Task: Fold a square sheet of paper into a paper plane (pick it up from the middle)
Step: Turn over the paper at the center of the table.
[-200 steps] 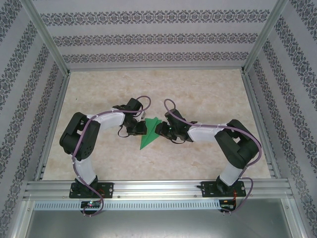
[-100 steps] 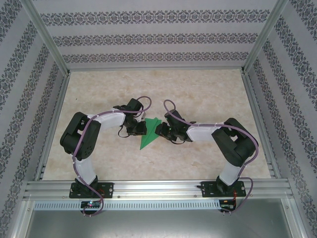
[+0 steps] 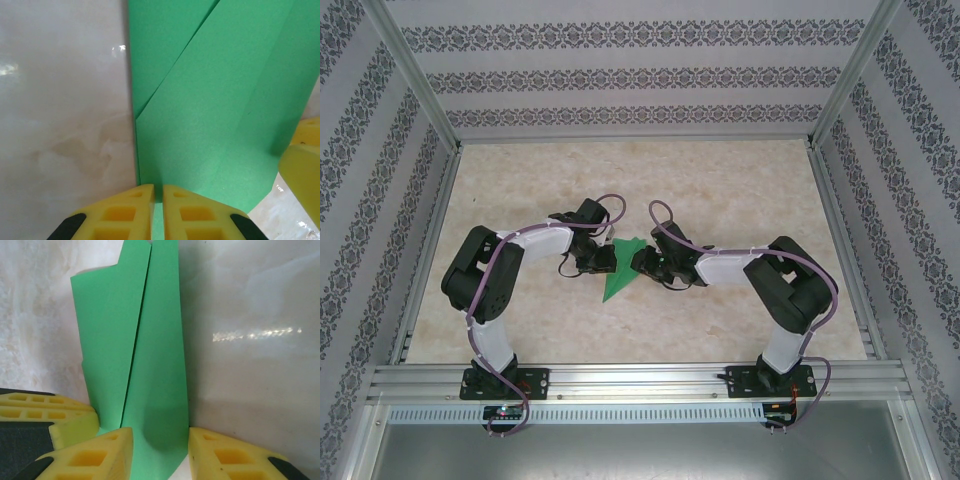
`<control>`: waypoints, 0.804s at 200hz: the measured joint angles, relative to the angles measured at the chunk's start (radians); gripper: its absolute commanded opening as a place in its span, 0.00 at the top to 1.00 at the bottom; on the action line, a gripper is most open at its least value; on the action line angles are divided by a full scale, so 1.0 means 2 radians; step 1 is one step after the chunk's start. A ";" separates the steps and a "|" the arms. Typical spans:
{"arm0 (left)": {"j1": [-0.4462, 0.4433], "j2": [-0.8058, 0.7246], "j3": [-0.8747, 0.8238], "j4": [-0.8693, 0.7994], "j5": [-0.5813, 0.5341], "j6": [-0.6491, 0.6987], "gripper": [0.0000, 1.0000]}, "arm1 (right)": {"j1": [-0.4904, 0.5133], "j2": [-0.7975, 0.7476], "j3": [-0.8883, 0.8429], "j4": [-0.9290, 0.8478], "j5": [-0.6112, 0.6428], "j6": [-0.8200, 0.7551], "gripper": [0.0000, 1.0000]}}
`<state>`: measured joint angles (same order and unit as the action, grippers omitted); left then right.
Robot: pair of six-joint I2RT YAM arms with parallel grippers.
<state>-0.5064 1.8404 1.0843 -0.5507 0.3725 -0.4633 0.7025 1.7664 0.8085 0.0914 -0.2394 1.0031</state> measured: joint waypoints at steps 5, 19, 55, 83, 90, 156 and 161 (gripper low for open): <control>0.000 0.001 0.000 0.000 0.002 0.000 0.86 | 0.000 0.000 0.000 0.002 -0.001 0.001 0.65; 0.000 0.001 0.000 0.001 0.005 0.000 0.86 | 0.001 0.002 0.000 0.012 -0.003 0.002 0.65; 0.000 0.001 0.000 0.002 0.009 0.000 0.86 | 0.002 0.003 0.000 0.030 -0.008 0.009 0.62; 0.000 0.002 0.000 0.002 0.017 0.000 0.86 | 0.002 0.004 -0.001 0.051 -0.013 0.014 0.61; 0.000 0.002 0.000 0.002 0.018 -0.001 0.86 | 0.002 0.006 -0.002 0.060 -0.014 0.016 0.61; -0.003 0.002 -0.006 0.008 0.034 -0.006 0.86 | 0.002 0.031 -0.002 0.093 -0.019 0.025 0.63; -0.003 0.002 -0.006 0.009 0.034 -0.007 0.86 | 0.002 0.032 -0.002 0.093 -0.020 0.025 0.65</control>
<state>-0.5121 1.8442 1.0714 -0.5320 0.4404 -0.4767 0.7067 1.8305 0.8055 0.2768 -0.2790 1.0538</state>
